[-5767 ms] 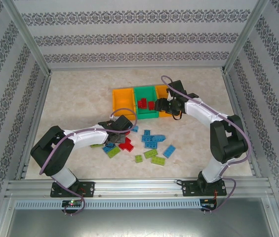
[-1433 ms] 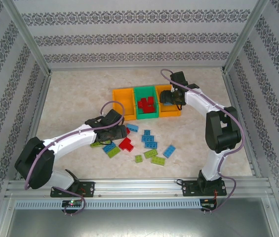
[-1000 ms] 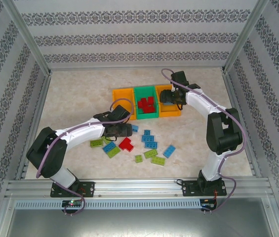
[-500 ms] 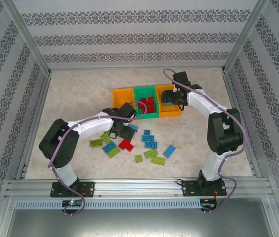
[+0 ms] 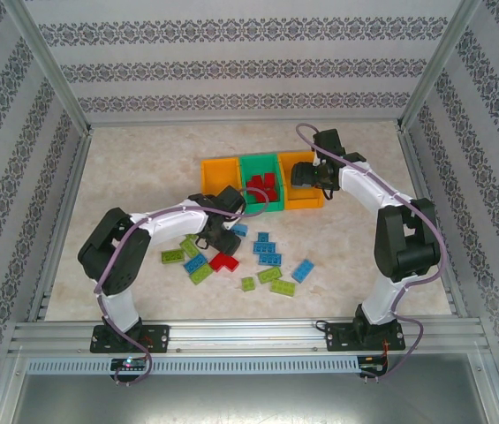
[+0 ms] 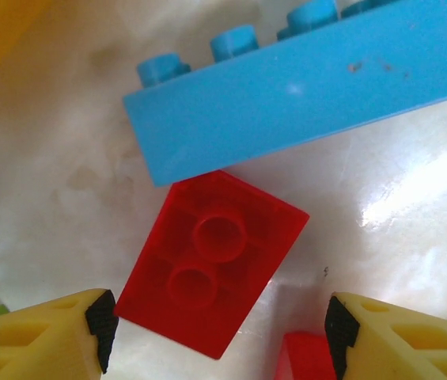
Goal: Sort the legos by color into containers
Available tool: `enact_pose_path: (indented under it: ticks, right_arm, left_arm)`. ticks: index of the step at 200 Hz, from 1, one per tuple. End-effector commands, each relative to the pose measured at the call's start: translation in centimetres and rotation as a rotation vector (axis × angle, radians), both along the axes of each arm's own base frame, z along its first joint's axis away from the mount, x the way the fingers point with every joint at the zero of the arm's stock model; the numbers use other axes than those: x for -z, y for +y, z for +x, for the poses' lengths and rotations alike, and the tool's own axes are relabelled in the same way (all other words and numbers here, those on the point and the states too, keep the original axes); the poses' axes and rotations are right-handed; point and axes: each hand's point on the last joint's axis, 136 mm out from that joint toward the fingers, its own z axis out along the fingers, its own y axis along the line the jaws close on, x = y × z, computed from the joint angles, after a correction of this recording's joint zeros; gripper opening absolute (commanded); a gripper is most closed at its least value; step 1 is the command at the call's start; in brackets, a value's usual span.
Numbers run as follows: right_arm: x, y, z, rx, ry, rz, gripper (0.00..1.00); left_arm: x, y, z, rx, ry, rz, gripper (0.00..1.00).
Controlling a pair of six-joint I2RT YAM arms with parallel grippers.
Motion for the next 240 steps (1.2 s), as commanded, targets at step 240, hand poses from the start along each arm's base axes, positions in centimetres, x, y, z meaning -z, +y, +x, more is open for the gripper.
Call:
enact_pose_path:
  ticks: [240]
  right_arm:
    - [-0.5,-2.4,-1.8,0.057,-0.009,-0.004,0.86]
  left_arm:
    - [0.4,-0.4,2.1,0.014,-0.055,-0.011,0.47]
